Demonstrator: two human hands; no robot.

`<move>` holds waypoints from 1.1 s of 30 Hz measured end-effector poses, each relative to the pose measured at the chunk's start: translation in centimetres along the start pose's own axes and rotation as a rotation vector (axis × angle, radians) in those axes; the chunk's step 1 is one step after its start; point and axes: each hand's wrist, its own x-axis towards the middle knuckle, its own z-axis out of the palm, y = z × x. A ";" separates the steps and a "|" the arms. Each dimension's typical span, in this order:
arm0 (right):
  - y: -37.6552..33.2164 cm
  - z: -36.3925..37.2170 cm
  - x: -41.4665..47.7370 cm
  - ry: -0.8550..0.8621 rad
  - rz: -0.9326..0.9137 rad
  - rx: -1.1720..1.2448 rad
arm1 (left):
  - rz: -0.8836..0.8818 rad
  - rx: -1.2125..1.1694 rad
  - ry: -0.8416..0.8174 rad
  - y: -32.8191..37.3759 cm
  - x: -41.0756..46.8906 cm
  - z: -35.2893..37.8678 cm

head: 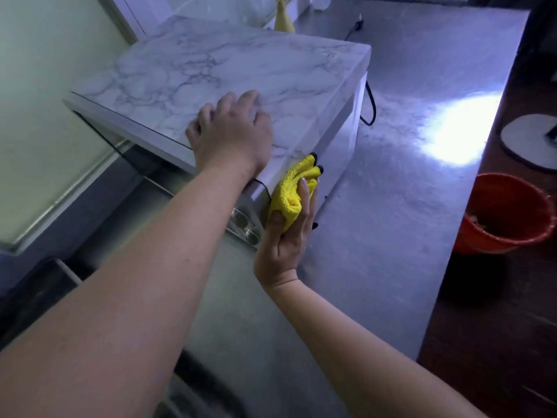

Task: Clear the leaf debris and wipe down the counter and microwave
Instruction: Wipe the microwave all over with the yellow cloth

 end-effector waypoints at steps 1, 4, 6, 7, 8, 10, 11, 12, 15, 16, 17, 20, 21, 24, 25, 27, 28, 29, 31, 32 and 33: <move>1.2 -0.4 -0.5 0.000 0.055 0.005 | 0.002 0.004 0.003 0.0 0.0 0.0; 3.8 -0.6 -1.5 0.069 0.313 0.063 | -0.011 0.006 0.010 0.0 0.1 0.0; 4.3 -0.2 -1.4 0.124 0.553 0.082 | -0.013 0.009 0.017 0.1 0.1 0.1; 4.5 -0.1 -1.4 0.129 0.674 0.079 | -0.013 0.008 0.017 0.1 0.1 0.0; 4.7 0.0 -1.2 0.126 0.786 0.069 | -0.015 0.008 0.016 0.1 0.1 0.0; 5.0 -0.2 -0.6 0.117 0.977 0.056 | -0.018 0.008 0.013 0.2 0.1 -0.1; 4.9 -0.3 -0.3 0.116 1.073 0.065 | -0.019 0.008 0.013 0.2 0.1 -0.1; 4.5 -0.3 0.0 0.120 1.173 0.081 | -0.018 0.007 0.013 0.3 0.0 -0.1; 1.6 0.2 0.0 0.149 1.455 0.143 | -0.020 -0.002 0.010 0.3 0.0 -0.2; 0.4 0.2 0.1 0.176 1.537 0.201 | -0.020 -0.004 0.011 0.3 0.0 -0.2; -0.8 0.2 0.6 0.208 1.616 0.314 | -0.020 -0.006 0.012 0.3 0.0 -0.2; -3.6 -0.9 3.4 0.199 1.829 0.692 | -0.022 -0.005 0.009 0.3 -0.1 -0.3; -4.7 -1.5 4.4 0.169 1.875 0.733 | -0.020 -0.001 0.011 0.3 -0.1 -0.3; -7.3 -4.1 6.1 0.015 1.903 0.766 | -0.019 0.003 0.011 0.3 -0.1 -0.3; -8.4 -5.2 6.5 -0.066 1.881 0.811 | -0.019 0.005 0.011 0.3 -0.1 -0.3; -9.8 -8.0 7.2 -0.183 1.795 0.901 | -0.018 0.004 0.003 0.3 -0.1 -0.4; -10.2 -9.6 7.6 -0.223 1.718 0.916 | -0.017 0.007 0.002 0.3 -0.2 -0.4; -10.1 -11.1 8.2 -0.265 1.615 0.905 | -0.019 0.014 0.003 0.3 -0.2 -0.4; -10.0 -13.9 10.2 -0.324 1.489 0.822 | -0.023 0.023 -0.003 0.4 -0.2 -0.5; -9.9 -15.1 11.3 -0.332 1.427 0.745 | -0.020 0.028 -0.008 0.5 -0.3 -0.5; -9.8 -16.1 12.5 -0.334 1.372 0.691 | -0.018 0.033 -0.009 0.5 -0.4 -0.5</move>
